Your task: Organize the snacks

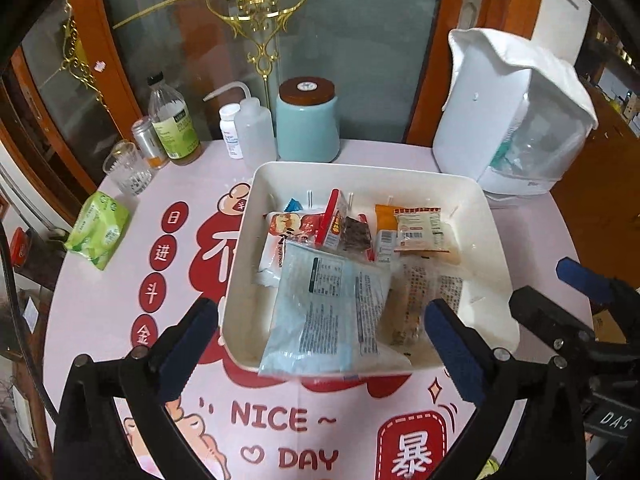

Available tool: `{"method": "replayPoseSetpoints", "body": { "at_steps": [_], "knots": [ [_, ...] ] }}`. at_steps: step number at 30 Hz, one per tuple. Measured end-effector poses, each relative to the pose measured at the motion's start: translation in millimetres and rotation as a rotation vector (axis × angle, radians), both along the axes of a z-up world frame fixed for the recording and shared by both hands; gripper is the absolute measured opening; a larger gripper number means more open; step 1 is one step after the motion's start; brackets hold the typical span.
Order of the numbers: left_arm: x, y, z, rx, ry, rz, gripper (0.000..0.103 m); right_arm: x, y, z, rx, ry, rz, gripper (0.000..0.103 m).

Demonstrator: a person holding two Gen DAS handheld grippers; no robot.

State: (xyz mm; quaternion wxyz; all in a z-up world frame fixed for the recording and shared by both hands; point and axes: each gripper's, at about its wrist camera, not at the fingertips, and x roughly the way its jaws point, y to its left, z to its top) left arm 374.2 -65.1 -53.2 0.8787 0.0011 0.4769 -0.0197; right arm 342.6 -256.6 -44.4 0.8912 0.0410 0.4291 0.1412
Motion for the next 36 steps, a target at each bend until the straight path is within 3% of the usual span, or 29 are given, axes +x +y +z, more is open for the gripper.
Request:
{"method": "replayPoseSetpoints", "body": {
  "at_steps": [10, 19, 27, 34, 36],
  "knots": [
    [-73.0, -8.3, 47.3, -0.010, -0.069, -0.036, 0.102, -68.4, -22.6, 43.2, 0.034, -0.075, 0.020, 0.087],
    [-154.2, -30.0, 61.2, -0.010, -0.098, -0.092, 0.102, -138.6, -51.7, 44.0, 0.034, -0.083, 0.040, 0.087],
    [-206.3, -48.3, 36.3, -0.024, -0.065, -0.125, 0.102, -195.4, -69.4, 18.0, -0.024, -0.079, 0.045, 0.087],
    [-230.8, -68.2, -10.5, 0.074, -0.032, -0.208, 0.102, -214.9, -68.6, -19.8, -0.006, -0.007, 0.063, 0.087],
    [-236.0, -72.8, -27.9, 0.091, -0.017, -0.249, 0.102, -212.7, -66.8, -35.0, 0.023, 0.040, 0.074, 0.081]
  ]
}}
